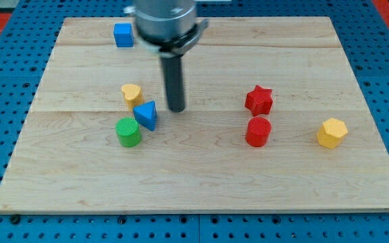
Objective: Slightly push the yellow heart into the blue triangle
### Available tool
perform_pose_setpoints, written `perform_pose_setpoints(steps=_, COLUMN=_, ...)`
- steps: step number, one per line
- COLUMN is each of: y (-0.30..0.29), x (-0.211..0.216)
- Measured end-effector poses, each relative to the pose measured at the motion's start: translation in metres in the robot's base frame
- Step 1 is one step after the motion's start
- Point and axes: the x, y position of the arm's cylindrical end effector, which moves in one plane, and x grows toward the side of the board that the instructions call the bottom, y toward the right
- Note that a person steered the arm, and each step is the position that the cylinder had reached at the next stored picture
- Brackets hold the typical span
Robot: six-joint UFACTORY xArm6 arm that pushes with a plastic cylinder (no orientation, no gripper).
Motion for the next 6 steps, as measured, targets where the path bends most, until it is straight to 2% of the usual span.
perform_pose_setpoints(steps=1, y=-0.039, x=0.003)
perform_pose_setpoints(steps=2, y=-0.042, x=0.018)
perform_pose_setpoints(steps=3, y=-0.054, x=-0.038)
perform_pose_setpoints(steps=4, y=-0.109, x=-0.051)
perform_pose_setpoints(steps=5, y=-0.133, x=-0.026)
perform_pose_setpoints(steps=6, y=-0.080, x=-0.021)
